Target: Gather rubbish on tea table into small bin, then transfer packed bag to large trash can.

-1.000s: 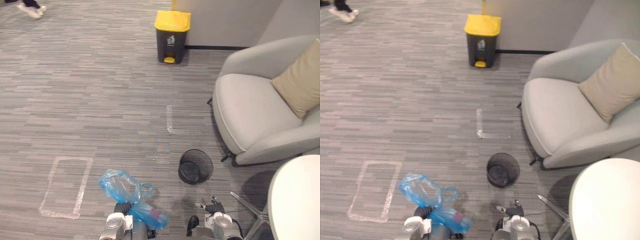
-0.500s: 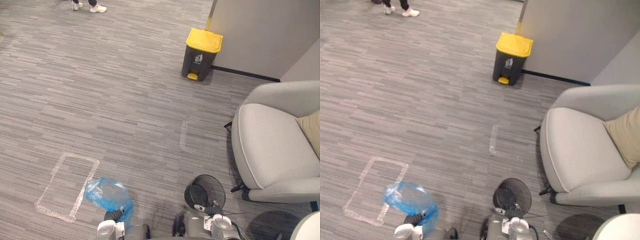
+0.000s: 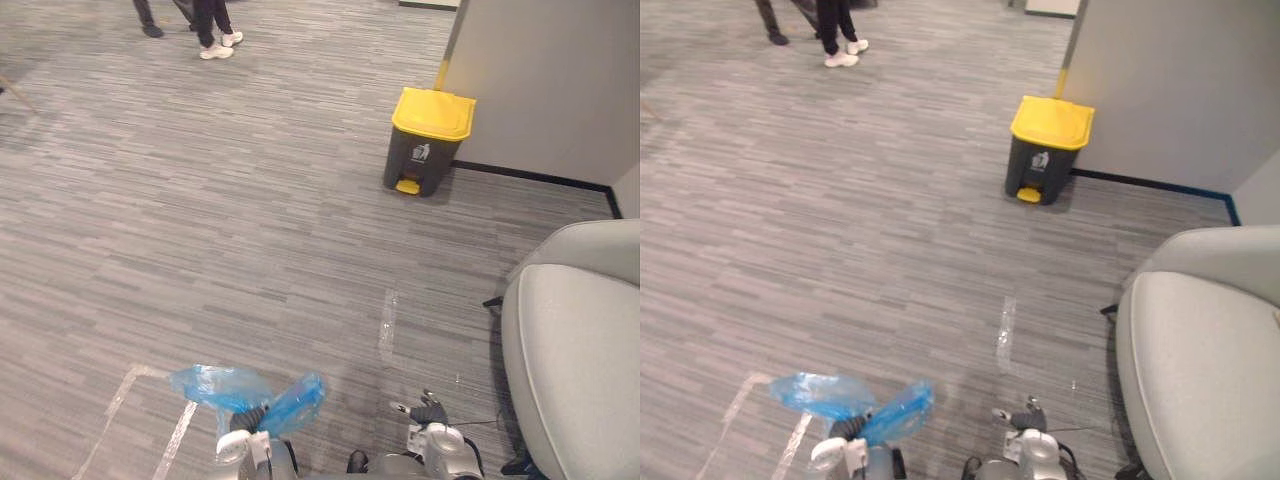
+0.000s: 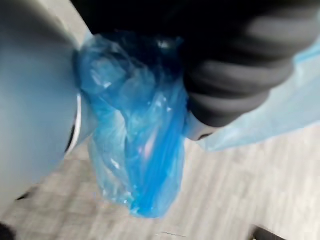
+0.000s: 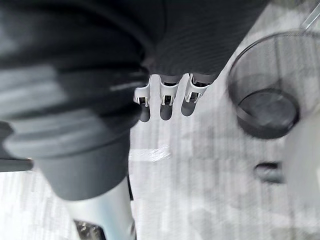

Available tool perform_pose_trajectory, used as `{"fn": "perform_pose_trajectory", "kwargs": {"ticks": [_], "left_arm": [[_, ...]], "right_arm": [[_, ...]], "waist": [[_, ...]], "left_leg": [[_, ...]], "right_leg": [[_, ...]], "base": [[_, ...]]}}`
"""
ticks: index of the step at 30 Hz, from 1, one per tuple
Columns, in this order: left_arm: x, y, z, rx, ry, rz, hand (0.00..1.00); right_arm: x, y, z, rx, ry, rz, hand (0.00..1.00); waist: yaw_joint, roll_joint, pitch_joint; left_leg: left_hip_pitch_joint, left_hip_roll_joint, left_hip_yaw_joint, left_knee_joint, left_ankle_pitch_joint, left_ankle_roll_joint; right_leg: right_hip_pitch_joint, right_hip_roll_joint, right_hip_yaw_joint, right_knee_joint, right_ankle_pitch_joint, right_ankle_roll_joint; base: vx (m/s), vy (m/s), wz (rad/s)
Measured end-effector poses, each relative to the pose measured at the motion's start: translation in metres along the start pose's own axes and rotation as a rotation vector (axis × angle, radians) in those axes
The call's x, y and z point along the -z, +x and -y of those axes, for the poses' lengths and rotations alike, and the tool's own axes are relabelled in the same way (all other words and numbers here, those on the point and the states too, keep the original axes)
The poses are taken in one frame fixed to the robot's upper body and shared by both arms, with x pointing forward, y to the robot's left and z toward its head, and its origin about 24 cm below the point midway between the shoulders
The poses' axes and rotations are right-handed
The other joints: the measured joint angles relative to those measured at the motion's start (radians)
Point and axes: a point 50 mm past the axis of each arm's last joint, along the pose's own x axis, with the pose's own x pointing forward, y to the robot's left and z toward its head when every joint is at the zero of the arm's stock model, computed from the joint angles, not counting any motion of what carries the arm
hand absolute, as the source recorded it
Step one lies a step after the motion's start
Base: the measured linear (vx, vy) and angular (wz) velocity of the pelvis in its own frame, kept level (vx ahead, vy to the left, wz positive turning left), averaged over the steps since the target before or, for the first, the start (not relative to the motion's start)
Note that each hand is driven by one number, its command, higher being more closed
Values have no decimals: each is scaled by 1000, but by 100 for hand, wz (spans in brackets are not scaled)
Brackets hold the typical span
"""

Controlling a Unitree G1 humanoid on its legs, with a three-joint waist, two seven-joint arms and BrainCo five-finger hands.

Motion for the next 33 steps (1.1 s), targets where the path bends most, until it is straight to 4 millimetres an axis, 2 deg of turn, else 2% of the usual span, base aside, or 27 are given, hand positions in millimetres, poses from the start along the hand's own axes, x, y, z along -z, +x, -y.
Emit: {"fn": "perform_pose_trajectory", "kwargs": {"ticks": [1, 2, 3, 4, 5, 7, 9, 10, 11, 12, 14, 15, 17, 18, 19, 20, 21, 23, 24, 25, 26, 28, 30, 33], "left_arm": [[-3, 1, 3, 7, -2, 7, 100], [-2, 1, 7, 16, -6, 4, 100], [1, 0, 10, 22, -10, -10, 100], [-4, 3, 8, 21, 6, -3, 100], [-5, 5, 8, 22, 17, -6, 100], [-1, 4, 6, 21, 26, -19, 100], [6, 2, 1, 13, 36, -39, 100], [6, 1, 1, 15, 51, -43, 100], [8, 1, 0, 14, 57, -49, 100], [8, 1, 1, 15, 61, -51, 100], [9, 1, 3, 14, 65, -55, 100], [8, 1, 2, 10, 67, -56, 100], [10, 2, -2, 0, 76, -68, 100], [9, 3, -7, -9, 89, -72, 100], [11, 3, -12, -15, 105, -79, 100], [13, 3, -13, -18, 115, -95, 100], [14, 3, -10, -10, 115, -102, 100], [16, 3, -8, -16, 87, -107, 100], [16, 2, -7, -20, 61, -109, 100], [16, 2, -5, -18, 45, -106, 100], [18, 0, -3, -14, 29, -100, 100], [13, 0, 0, -4, 19, -75, 100], [7, 1, 3, 9, 15, -50, 100], [2, 2, 4, 18, 11, -28, 100]], "right_arm": [[0, 0, 1, 7, 2, -2, 0], [1, 0, 5, 20, 5, -5, 0], [2, 1, 12, 37, -2, -10, 0], [8, 0, 7, 24, 0, -38, 0], [9, 0, 6, 24, 3, -45, 0], [12, -2, 8, 25, 2, -50, 0], [11, -2, 6, 15, -7, -42, 0], [11, -2, 4, 5, -24, -39, 0], [11, -2, 3, -1, -31, -40, 0], [12, -3, 4, -2, -32, -42, 0], [9, -2, 4, 0, -29, -25, 0], [7, -2, 3, -3, -31, -19, 0], [1, 0, 0, -9, -34, -10, 0], [1, 1, 1, -8, -38, -10, 0], [0, 1, 1, -8, -48, -10, 0], [2, 2, 9, 9, -61, -19, 0], [-1, 5, 15, 24, -76, -16, 0], [-4, 6, 23, 46, -74, -11, 0], [2, 5, 24, 51, -71, -33, 0], [5, 4, 24, 50, -78, -39, 0], [5, 3, 21, 38, -84, -37, 0], [4, 3, 14, 20, -88, -30, 0], [5, 2, 9, 9, -82, -32, 0], [10, 0, 7, 13, -59, -54, 0]], "waist": [[4, 4, -2], [7, 7, -6], [12, 23, -15], [6, -13, -23], [0, -22, -25], [16, -25, -25], [16, -18, -22], [12, -13, -19], [7, -12, -19], [7, -11, -18], [2, 2, -10], [1, 7, -5], [-8, 4, -4], [-26, 0, -3], [-38, -14, -11], [-48, -13, -9], [-39, 15, -16], [-34, 40, -8], [-38, 53, 0], [-34, 56, 1], [-29, 52, 4], [-14, 39, 2], [3, 29, 5], [18, 27, 8]], "left_leg": [[-28, -30, -32, -151, 40, -11], [-28, -53, -75, -299, 119, -29], [-30, -60, -119, -359, 254, -43], [-32, -100, -98, -329, 196, -19], [-29, -114, -84, -312, 165, -11], [13, -124, -27, -273, 101, 22], [93, -129, 20, -280, 51, 45], [138, -128, 38, -290, 36, 56], [170, -128, 47, -300, 32, 60], [202, -128, 58, -320, 31, 60], [308, -121, 73, -415, 5, 42], [335, -119, 87, -433, 0, 39], [412, -114, 111, -495, -5, 33], [449, -116, 112, -540, -5, 31], [466, -136, 102, -560, -2, 18], [497, -143, 51, -582, -5, 1], [495, -116, 26, -566, 10, -24], [444, -86, -25, -426, 26, -50], [390, -50, -61, -243, 58, -55], [319, -13, -94, -40, 107, -50], [252, 17, -101, 149, 100, -42], [159, 38, -86, 265, 90, -28], [66, 47, -70, 259, 74, -20], [-2, 20, -16, 9, 58, -13]], "right_leg": [[25, -23, 26, -15, -12, 23], [37, -28, 51, -25, -28, 56], [42, -22, 81, -33, -51, 97], [52, -70, 118, -38, -67, 124], [50, -90, 133, -22, -61, 124], [20, -125, 185, 90, -41, 153], [-59, -147, 219, 318, 9, 227], [-139, -148, 237, 501, 30, 270], [-209, -147, 225, 626, 19, 274], [-257, -147, 197, 691, 9, 255], [-371, -143, 79, 737, -27, 188], [-407, -143, 41, 715, -36, 173], [-450, -124, -56, 554, -42, 150], [-465, -95, -89, 376, 0, 130], [-459, -78, -86, 253, 62, 130], [-451, -59, -69, 226, 142, 24], [-446, -40, -71, 224, 128, 14], [-411, -21, -85, 208, 96, -4], [-343, -3, -101, 171, 79, -5], [-267, 11, -101, 126, 74, -11], [-185, 26, -96, 81, 66, -21], [-113, 27, -80, 39, 44, -14], [-61, 25, -59, 7, 25, 1], [15, -10, -37, -33, 10, 34]], "base": [[389, 277, -71], [458, 377, -82], [395, 327, -58], [404, 325, -29], [419, 309, -12], [421, 317, -54], [400, 245, -66], [430, 189, -38], [336, 105, -31], [342, 54, -27], [365, 13, -36], [374, -39, -40], [424, -114, -26], [379, -127, 8], [432, -123, 30], [471, -114, 11], [604, -174, -10], [491, -184, -6], [478, -159, 16], [542, -129, 8], [419, -52, -12], [291, -5, -23], [357, 64, -31], [391, 183, -18]]}}
